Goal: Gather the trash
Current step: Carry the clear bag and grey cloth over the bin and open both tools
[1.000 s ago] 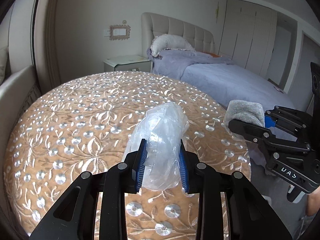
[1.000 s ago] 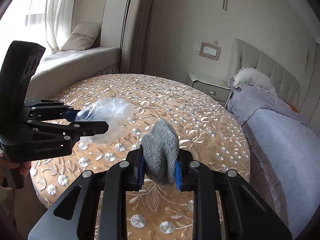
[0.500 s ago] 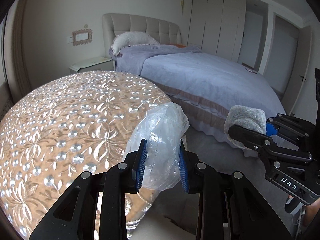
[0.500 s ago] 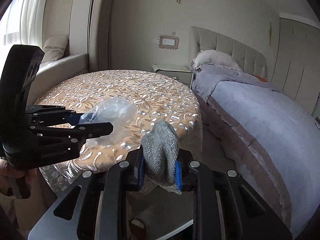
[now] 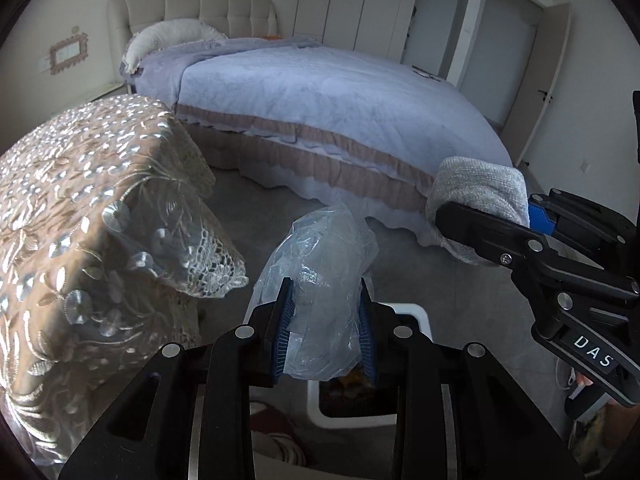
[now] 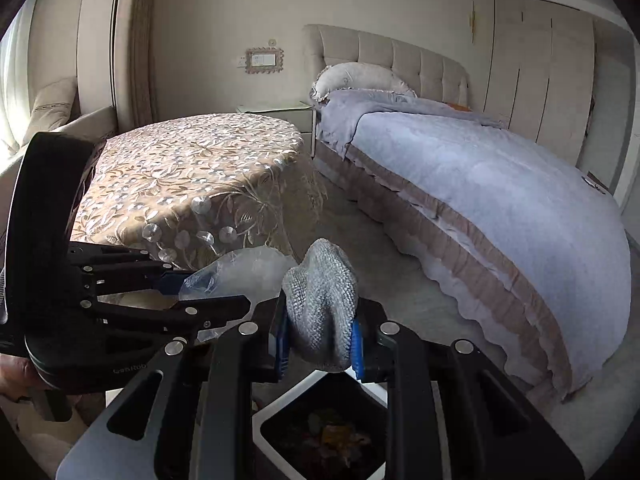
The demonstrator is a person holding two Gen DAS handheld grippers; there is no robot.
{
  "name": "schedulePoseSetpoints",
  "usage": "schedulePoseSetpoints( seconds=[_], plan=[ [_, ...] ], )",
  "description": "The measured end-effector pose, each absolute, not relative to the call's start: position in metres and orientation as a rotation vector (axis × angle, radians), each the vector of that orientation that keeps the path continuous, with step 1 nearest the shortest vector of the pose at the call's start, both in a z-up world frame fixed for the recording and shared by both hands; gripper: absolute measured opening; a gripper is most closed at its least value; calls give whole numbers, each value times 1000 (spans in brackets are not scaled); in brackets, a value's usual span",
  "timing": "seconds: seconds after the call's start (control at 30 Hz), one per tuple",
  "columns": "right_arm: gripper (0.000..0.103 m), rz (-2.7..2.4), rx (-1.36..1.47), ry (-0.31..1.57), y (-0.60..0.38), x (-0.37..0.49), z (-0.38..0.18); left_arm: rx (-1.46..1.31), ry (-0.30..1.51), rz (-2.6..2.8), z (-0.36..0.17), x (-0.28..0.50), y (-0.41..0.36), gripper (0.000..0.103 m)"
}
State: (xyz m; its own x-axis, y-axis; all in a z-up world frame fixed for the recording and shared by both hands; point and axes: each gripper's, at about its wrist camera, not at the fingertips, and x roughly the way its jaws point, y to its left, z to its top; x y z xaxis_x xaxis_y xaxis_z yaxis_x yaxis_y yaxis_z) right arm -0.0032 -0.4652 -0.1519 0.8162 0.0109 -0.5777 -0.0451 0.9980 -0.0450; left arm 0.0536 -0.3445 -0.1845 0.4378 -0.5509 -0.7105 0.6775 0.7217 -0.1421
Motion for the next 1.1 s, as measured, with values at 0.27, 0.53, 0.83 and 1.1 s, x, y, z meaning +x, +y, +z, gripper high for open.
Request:
schedulePoseSetpoints(
  seconds=[0.27,0.53,0.83,1.1],
  plan=[
    [25,-26,-13,653,-499,-11,-172,246,910,-858,-221,35,-395,31],
    [26,-42,25,687,-520,-11,-190,293,986,-871,-242,37,-416,98],
    [26,-37,48,731,-528,-5,-208,263,950,-753,-232,54,-399,98],
    [60,-14,56,792,-526,-3,-226,252,864,-659,-211,64,-377,98]
  ],
)
